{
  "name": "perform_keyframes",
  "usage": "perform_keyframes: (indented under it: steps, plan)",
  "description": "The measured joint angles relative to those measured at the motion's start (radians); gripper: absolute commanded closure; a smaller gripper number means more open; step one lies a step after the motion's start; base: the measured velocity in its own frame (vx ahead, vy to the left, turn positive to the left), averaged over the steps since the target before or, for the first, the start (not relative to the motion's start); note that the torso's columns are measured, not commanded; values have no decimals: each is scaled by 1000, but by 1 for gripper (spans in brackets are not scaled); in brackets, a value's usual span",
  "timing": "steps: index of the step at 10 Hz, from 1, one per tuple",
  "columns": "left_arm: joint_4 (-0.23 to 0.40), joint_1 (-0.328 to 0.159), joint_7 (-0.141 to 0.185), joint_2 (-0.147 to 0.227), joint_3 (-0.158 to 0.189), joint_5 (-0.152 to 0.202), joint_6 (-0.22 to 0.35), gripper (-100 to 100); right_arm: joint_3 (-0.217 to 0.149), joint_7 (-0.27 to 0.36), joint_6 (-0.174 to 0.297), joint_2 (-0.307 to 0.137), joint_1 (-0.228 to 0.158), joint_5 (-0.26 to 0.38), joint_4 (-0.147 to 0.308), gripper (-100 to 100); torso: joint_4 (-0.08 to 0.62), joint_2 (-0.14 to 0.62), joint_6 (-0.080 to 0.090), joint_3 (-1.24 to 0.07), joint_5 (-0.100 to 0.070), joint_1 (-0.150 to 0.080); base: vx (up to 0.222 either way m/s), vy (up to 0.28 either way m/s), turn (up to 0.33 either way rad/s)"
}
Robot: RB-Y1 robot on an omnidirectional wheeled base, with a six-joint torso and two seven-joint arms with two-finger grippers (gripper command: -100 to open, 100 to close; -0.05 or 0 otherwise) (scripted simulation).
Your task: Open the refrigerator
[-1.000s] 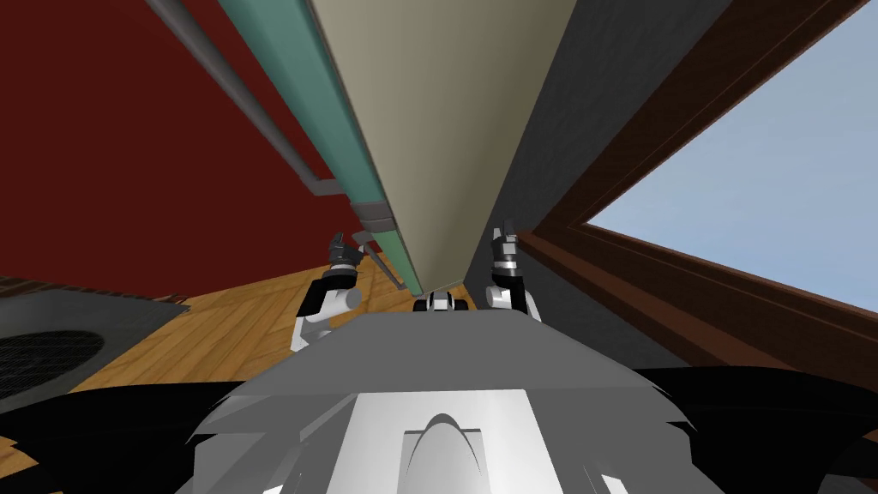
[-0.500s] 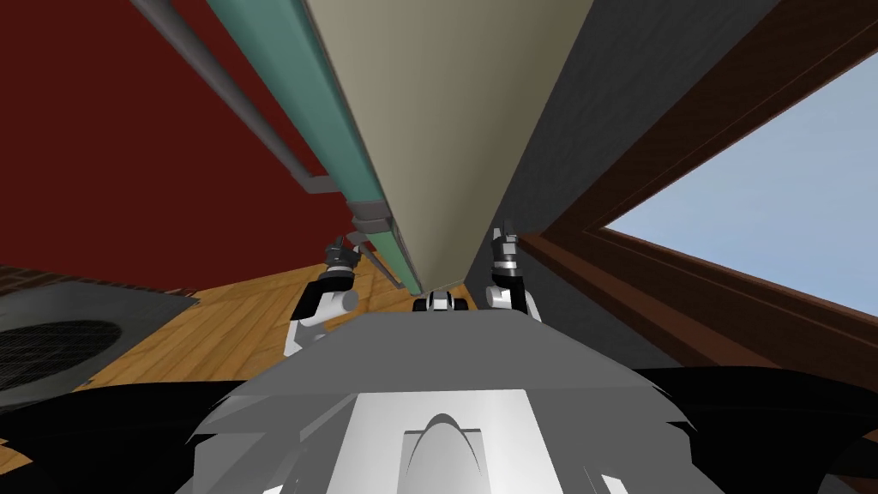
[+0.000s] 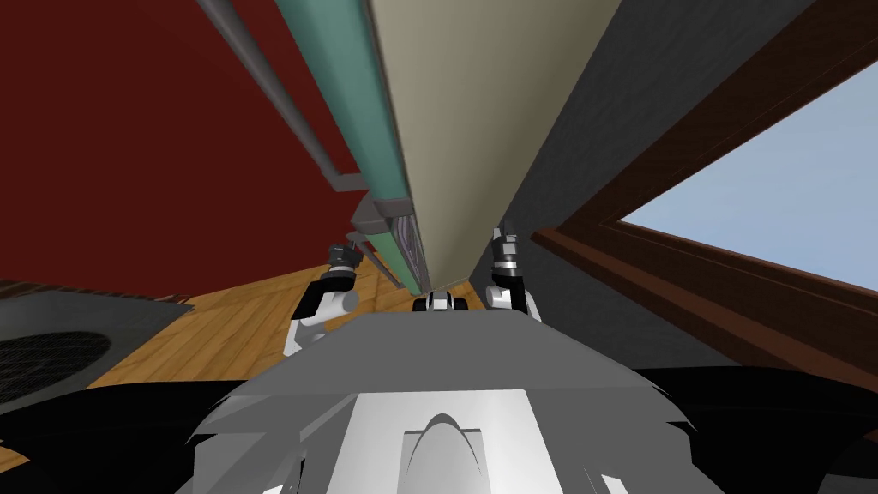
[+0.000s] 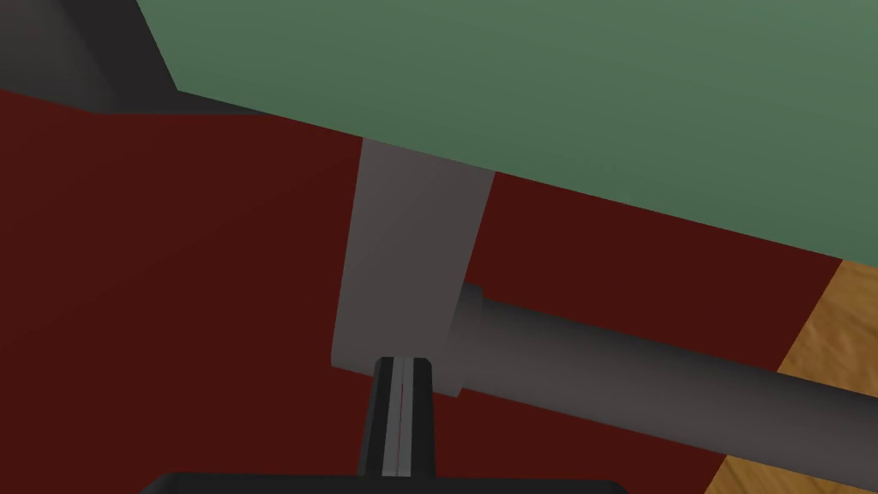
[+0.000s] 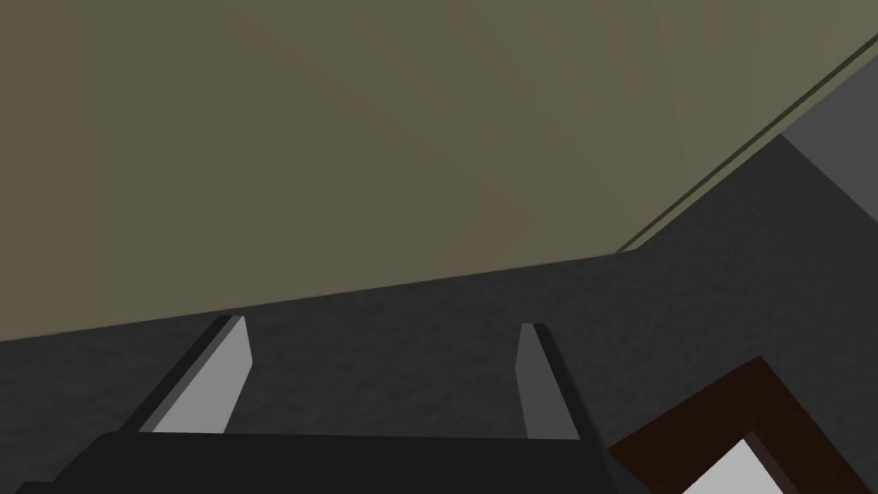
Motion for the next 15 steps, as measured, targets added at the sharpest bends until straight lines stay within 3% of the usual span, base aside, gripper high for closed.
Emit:
perform_keyframes:
  steps: [7, 15]
  plan:
    - [-17, 5, 5, 46, -41, 25, 8, 100, 0, 0, 0, 0, 0, 0, 0, 0, 2, -5, 7, -5, -6, -9, -32, 285, -70]
    - [-37, -4, 16, 117, -93, 65, -8, 100, 0, 0, 0, 0, 0, 0, 0, 0, 4, 10, -4, 6, -3, -10, -55, 302, -98]
